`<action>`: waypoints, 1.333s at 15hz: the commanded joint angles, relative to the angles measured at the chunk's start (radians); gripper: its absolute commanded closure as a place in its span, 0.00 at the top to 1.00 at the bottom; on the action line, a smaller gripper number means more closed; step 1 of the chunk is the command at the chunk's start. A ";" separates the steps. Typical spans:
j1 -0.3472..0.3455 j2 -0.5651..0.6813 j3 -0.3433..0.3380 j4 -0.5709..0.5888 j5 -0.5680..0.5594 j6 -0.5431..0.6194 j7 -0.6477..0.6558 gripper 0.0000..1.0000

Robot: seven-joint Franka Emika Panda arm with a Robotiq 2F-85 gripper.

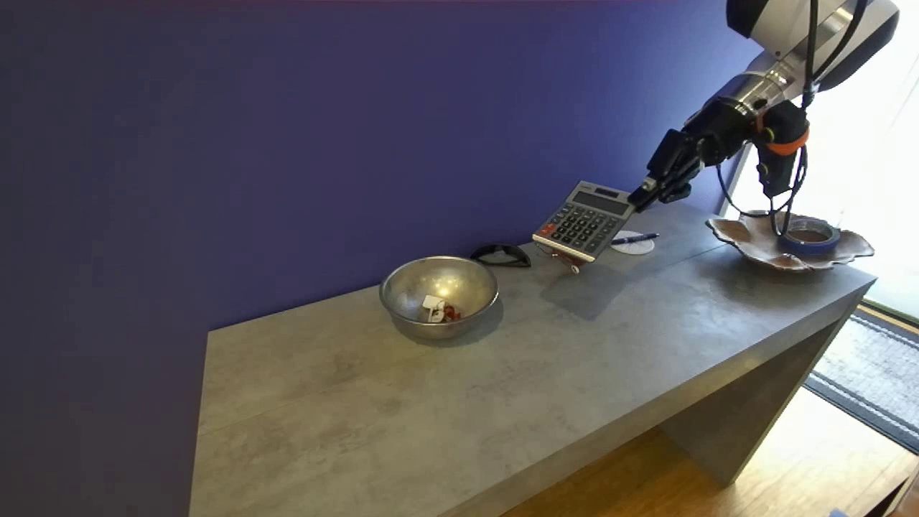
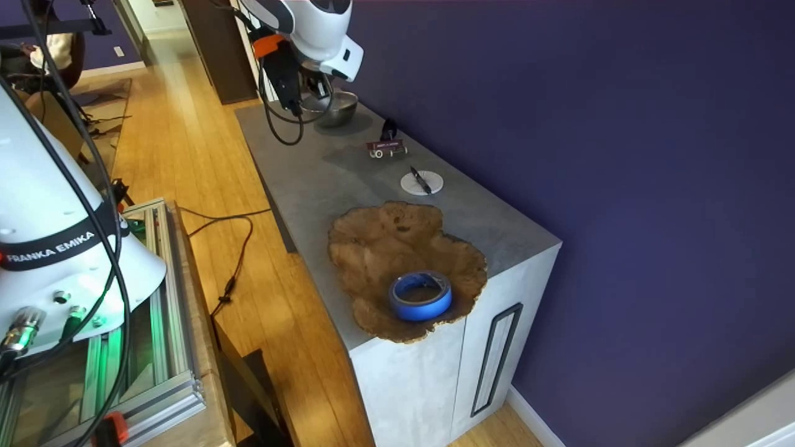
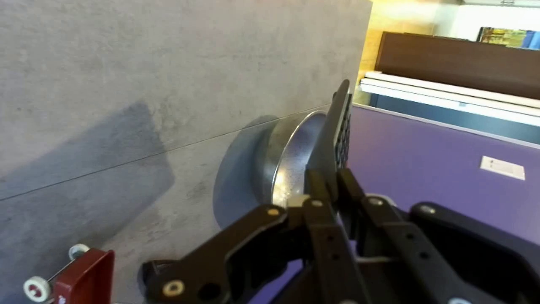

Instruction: Move the calculator from the key bowl into the silver dish

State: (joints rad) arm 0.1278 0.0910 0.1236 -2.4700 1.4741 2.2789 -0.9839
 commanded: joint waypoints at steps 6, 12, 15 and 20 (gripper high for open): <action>0.037 0.048 0.031 0.048 0.285 0.103 -0.079 0.03; 0.171 0.213 0.082 0.204 0.507 0.334 -0.196 0.03; 0.237 0.302 0.094 0.294 0.556 0.420 -0.239 0.03; 0.294 0.367 0.077 0.436 0.611 0.468 -0.270 0.03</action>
State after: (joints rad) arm 0.4011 0.4150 0.2122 -2.1299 2.0199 2.7024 -1.2066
